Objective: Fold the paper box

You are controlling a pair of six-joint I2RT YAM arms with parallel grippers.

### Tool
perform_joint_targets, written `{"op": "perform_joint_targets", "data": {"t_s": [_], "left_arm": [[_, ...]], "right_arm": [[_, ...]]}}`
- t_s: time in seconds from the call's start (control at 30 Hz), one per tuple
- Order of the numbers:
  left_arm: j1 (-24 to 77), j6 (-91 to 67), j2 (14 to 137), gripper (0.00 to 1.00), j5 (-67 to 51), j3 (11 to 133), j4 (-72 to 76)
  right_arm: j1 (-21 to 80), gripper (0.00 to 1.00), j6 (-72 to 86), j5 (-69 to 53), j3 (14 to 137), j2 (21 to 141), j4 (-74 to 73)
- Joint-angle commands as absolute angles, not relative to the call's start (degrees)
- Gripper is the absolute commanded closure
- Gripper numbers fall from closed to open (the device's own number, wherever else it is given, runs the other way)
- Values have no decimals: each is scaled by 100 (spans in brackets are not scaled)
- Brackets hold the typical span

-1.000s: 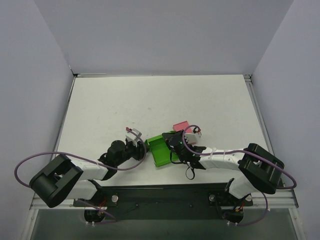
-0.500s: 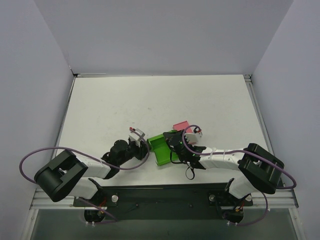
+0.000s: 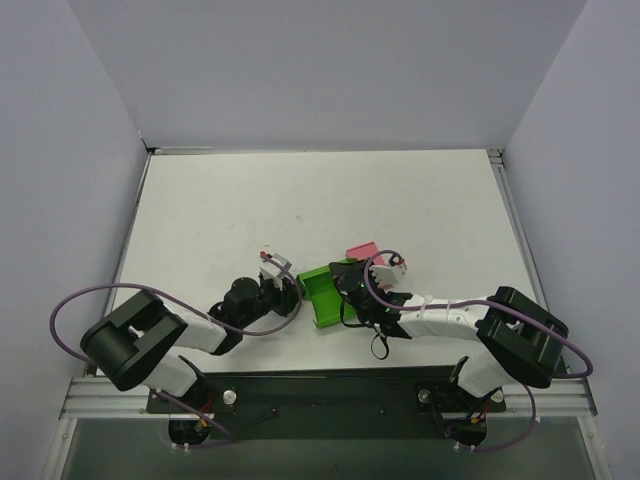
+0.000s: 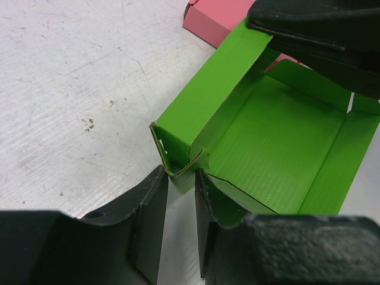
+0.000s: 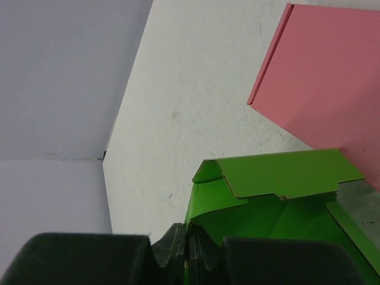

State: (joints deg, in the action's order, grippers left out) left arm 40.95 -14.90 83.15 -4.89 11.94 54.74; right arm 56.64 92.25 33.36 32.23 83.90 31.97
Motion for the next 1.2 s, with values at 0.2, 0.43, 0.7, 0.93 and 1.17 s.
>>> {"op": "perform_joint_targets", "data": {"t_s": [0.2, 0.43, 0.7, 0.93, 1.17], "left_arm": [[4166, -1819, 8552, 67, -475, 1617, 6873], [4166, -1890, 8762, 67, -527, 1819, 6996], [4157, -1934, 9096, 67, -562, 1977, 7295], [4140, -1934, 9264, 63, -650, 2013, 7471], [4087, -1907, 9351, 64, -721, 2048, 7567]], "right_arm": [[5774, 100, 9105, 3278, 3085, 8358, 3103], [5801, 100, 9105, 3287, 3067, 8358, 3067], [5827, 100, 9097, 3278, 3050, 8358, 3059], [5836, 100, 9114, 3278, 3015, 8341, 2997], [5862, 100, 9114, 3243, 3015, 8350, 3015]]}}
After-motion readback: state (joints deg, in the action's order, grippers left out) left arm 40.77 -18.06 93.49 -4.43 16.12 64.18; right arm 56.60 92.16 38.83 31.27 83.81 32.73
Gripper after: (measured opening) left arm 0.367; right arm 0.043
